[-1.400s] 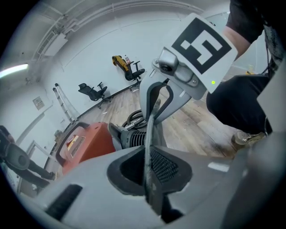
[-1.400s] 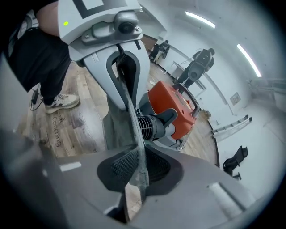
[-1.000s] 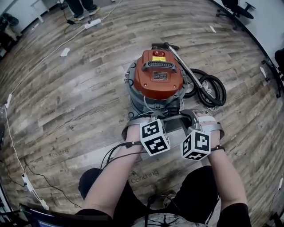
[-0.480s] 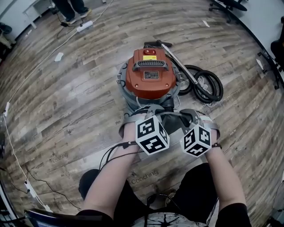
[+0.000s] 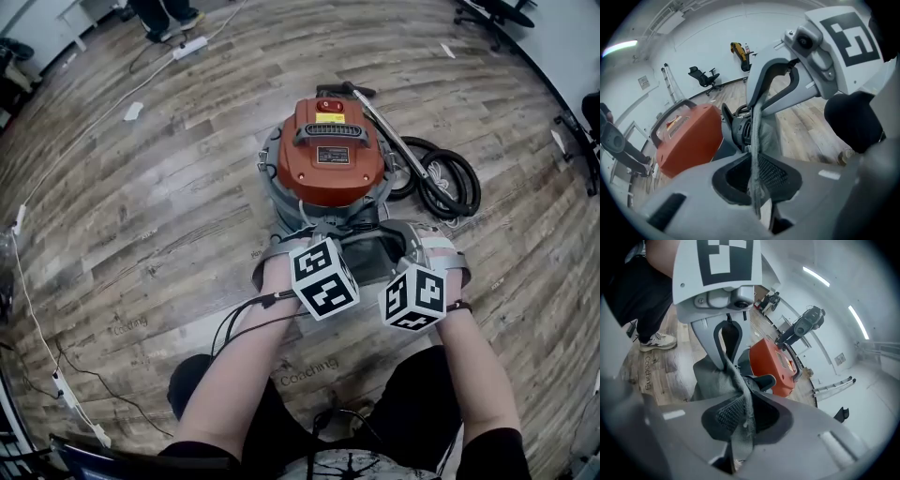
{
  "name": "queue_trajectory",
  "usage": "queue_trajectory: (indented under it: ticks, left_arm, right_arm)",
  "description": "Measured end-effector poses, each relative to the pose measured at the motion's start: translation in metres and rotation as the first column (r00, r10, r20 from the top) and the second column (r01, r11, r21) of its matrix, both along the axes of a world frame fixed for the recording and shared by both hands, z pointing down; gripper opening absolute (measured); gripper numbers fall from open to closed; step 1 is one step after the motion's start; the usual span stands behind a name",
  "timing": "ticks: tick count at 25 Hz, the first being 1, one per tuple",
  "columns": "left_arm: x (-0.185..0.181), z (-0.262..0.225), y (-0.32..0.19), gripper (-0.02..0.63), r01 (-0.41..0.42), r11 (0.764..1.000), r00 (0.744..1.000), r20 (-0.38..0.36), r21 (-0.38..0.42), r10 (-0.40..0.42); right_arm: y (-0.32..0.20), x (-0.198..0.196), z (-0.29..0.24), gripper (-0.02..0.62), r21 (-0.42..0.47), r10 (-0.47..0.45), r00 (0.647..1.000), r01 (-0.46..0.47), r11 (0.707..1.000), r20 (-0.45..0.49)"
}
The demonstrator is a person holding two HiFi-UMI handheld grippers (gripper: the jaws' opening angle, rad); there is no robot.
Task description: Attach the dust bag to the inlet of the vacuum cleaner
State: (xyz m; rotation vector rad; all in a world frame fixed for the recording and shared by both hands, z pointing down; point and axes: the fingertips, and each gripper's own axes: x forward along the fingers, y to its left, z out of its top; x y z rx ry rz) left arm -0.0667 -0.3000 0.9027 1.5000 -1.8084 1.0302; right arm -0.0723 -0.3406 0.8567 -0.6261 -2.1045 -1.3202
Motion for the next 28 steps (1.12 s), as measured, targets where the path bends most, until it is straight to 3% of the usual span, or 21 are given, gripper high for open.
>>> queue_trajectory:
  ticks: [3, 6, 12, 18, 21, 28]
  left_arm:
    - [-0.004, 0.003, 0.0, 0.041, 0.019, 1.0, 1.0, -0.015, 0.0, -0.019]
    - [-0.009, 0.0, -0.003, 0.044, 0.031, 0.999, 0.999, -0.011, 0.024, -0.03]
    - [-0.014, -0.019, -0.013, 0.044, 0.012, 0.998, 0.997, 0.074, 0.068, -0.017]
    - [-0.005, -0.035, -0.025, 0.046, -0.028, 0.994, 0.992, 0.127, 0.101, 0.015]
    - [-0.004, -0.032, -0.021, 0.041, -0.02, 0.995, 0.995, 0.096, 0.102, 0.01]
    - [0.004, -0.01, -0.006, 0.029, -0.006, 1.0, 1.0, 0.011, 0.015, 0.006]
  right_arm:
    - [0.002, -0.002, 0.0, 0.051, -0.001, -0.005, 1.0, 0.005, 1.0, 0.013]
    - [-0.003, 0.0, 0.004, 0.052, -0.066, 0.029, 1.0, -0.029, 0.997, 0.007]
    - [-0.017, 0.009, 0.013, 0.046, -0.172, 0.104, 0.994, -0.108, 0.979, -0.032]
    - [-0.029, 0.016, 0.024, 0.043, -0.222, 0.162, 0.985, -0.17, 0.96, -0.053]
    - [-0.028, 0.01, 0.02, 0.043, -0.181, 0.142, 0.989, -0.149, 0.972, -0.051]
    - [-0.012, -0.003, 0.004, 0.044, -0.029, 0.057, 0.998, -0.056, 0.998, 0.009]
